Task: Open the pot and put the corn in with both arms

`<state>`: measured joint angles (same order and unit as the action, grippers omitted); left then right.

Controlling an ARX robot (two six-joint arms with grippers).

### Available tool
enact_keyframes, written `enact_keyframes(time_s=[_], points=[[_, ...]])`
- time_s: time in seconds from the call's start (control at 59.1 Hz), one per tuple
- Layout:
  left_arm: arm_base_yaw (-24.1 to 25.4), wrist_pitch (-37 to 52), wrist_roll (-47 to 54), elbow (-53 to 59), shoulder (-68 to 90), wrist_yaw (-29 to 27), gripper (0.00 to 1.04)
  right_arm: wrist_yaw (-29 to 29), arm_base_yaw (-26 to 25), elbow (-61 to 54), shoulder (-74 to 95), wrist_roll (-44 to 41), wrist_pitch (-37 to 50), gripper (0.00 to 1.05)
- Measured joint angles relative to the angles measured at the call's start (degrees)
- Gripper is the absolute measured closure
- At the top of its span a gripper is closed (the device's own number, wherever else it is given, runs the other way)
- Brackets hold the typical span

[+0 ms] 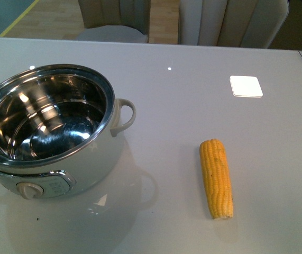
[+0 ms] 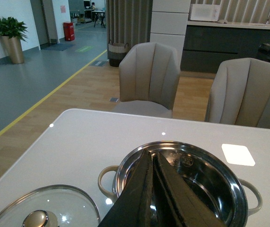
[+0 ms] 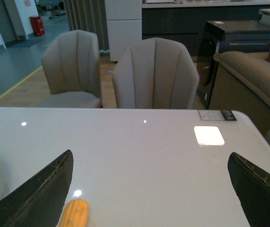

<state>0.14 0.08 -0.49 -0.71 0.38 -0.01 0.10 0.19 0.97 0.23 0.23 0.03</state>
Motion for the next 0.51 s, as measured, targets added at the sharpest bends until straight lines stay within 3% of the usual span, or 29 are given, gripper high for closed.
enact_keyframes(time_s=[0.22,0.508], points=[[0.0,0.0,0.0,0.0,0.0,0.0,1.00,0.0,0.0,0.0,0.0,0.0,0.0,0.09],[0.0,0.0,0.0,0.0,0.0,0.0,0.49,0.0,0.0,0.0,0.0,0.0,0.0,0.09]])
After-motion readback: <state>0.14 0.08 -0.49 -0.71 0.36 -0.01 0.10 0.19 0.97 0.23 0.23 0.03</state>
